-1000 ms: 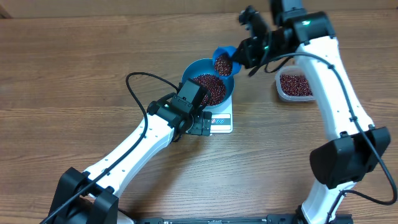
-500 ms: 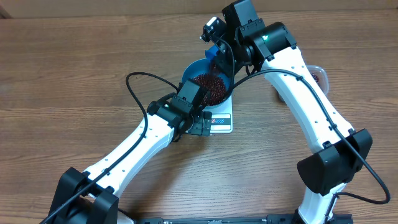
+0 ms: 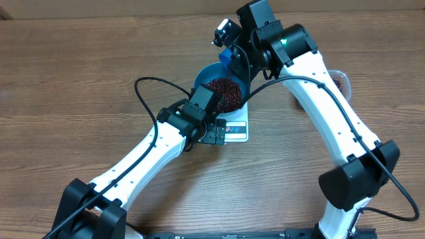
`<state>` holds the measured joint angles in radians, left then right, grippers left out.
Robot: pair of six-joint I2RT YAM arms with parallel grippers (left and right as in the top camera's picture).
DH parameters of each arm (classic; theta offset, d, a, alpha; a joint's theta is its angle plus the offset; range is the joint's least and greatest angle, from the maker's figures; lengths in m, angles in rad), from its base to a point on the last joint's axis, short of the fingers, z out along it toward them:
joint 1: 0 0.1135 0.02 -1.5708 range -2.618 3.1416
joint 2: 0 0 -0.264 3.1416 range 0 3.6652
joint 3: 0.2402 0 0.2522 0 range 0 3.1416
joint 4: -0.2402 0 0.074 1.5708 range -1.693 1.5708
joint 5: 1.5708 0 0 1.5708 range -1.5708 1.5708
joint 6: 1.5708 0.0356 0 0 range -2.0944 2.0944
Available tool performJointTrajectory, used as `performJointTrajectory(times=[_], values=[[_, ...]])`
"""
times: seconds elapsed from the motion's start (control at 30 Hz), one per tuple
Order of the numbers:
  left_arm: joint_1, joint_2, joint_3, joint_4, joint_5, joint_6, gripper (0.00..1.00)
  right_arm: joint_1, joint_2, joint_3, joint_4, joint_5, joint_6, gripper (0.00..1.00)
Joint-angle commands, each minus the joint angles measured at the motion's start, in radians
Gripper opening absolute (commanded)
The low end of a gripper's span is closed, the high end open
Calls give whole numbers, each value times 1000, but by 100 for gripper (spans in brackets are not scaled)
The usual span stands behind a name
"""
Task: Scoop item into bowl and weigh 150g on scale
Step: 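Tilt the blue scoop with the right gripper to pour beans into bowl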
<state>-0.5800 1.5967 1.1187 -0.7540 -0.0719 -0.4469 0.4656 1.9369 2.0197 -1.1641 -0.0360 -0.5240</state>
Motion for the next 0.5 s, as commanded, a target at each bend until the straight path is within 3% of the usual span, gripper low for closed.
performJointTrajectory(times=[0.0,0.47], values=[[4,-8,-5,2,5,-14,100,6,-60,31,8,-4,-5,4],[4,-8,-5,3,5,-14,99,-22,-60,30,4,-143,100,4]])
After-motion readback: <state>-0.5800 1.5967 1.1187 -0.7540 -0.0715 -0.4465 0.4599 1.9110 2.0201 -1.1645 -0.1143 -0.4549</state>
